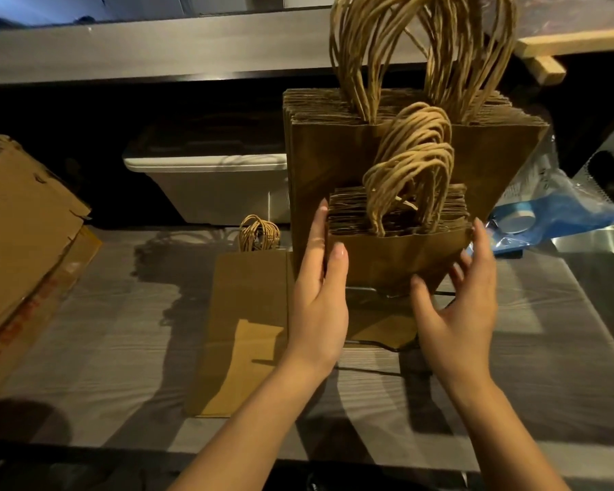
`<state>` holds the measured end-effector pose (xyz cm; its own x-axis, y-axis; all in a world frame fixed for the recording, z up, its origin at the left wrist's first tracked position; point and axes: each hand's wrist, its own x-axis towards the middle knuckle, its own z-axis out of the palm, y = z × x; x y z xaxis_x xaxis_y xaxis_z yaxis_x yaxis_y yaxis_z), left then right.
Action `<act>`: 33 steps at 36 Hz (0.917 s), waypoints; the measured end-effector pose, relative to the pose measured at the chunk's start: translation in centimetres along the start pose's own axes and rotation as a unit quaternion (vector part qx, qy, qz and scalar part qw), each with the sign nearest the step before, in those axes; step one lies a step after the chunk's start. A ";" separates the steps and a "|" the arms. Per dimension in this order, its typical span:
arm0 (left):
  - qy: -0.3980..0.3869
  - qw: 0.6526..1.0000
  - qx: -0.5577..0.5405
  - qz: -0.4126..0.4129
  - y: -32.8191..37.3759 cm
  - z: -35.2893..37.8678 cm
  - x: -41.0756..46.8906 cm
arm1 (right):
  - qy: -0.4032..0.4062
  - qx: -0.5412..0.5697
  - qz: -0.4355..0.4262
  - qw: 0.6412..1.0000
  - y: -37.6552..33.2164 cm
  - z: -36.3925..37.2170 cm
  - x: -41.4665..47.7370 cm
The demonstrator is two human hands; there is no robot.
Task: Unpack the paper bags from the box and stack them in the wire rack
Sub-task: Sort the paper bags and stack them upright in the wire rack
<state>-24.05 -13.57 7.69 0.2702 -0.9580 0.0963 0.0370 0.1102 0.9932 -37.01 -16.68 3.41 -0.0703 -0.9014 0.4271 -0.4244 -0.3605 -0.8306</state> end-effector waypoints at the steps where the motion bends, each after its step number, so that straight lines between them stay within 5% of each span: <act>1: -0.007 1.000 0.002 -0.002 0.0 0.1 0.0 | -0.017 0.011 0.010 1.000 -0.2 0.1 0.0; 13: -0.102 0.995 0.014 0.001 0.1 -0.8 0.1 | 0.000 0.015 0.039 0.999 -0.4 0.2 -0.7; 22: -0.075 0.996 0.045 -0.020 -1.1 -1.8 0.0 | -0.017 -0.028 -0.036 0.999 -1.6 2.4 -4.2; 28: -0.044 0.995 0.071 -0.059 -2.3 -3.5 -0.9 | -0.132 0.004 -0.109 0.985 -3.3 4.0 -6.1; 33: 0.043 0.981 0.114 -0.150 -3.5 -6.4 -1.8 | -0.241 0.047 -0.087 0.965 -4.5 5.3 -6.8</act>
<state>-18.47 -10.57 3.65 0.3597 -0.9118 -0.1980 -0.0870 -0.2441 0.9658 -29.85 -10.21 2.32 0.4333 -0.8235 0.3662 -0.3071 -0.5169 -0.7990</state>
